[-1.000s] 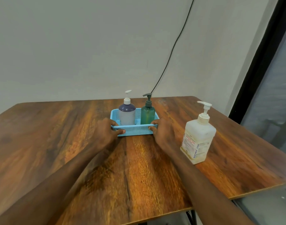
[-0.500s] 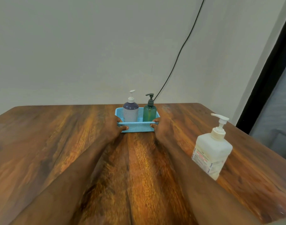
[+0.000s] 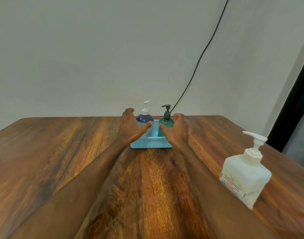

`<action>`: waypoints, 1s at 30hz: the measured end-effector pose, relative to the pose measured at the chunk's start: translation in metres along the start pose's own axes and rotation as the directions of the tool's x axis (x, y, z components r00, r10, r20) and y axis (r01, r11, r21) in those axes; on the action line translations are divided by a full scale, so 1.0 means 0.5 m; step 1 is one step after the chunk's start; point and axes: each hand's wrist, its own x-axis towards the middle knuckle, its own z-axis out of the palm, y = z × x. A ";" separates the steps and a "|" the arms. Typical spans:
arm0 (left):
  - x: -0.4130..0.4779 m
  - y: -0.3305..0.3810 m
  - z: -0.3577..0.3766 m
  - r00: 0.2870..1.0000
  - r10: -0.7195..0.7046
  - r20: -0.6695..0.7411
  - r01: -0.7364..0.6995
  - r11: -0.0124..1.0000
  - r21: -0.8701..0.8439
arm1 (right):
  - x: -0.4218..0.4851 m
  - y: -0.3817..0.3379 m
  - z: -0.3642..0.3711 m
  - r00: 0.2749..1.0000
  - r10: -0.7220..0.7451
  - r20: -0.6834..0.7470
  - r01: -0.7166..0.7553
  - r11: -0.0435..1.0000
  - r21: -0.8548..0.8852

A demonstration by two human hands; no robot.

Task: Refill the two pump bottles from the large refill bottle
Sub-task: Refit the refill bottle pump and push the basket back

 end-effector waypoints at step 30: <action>0.120 -0.017 -0.033 0.882 0.175 0.437 -0.212 0.976 0.038 | 0.055 0.042 0.058 0.998 -0.047 -0.043 0.044 0.996 -0.073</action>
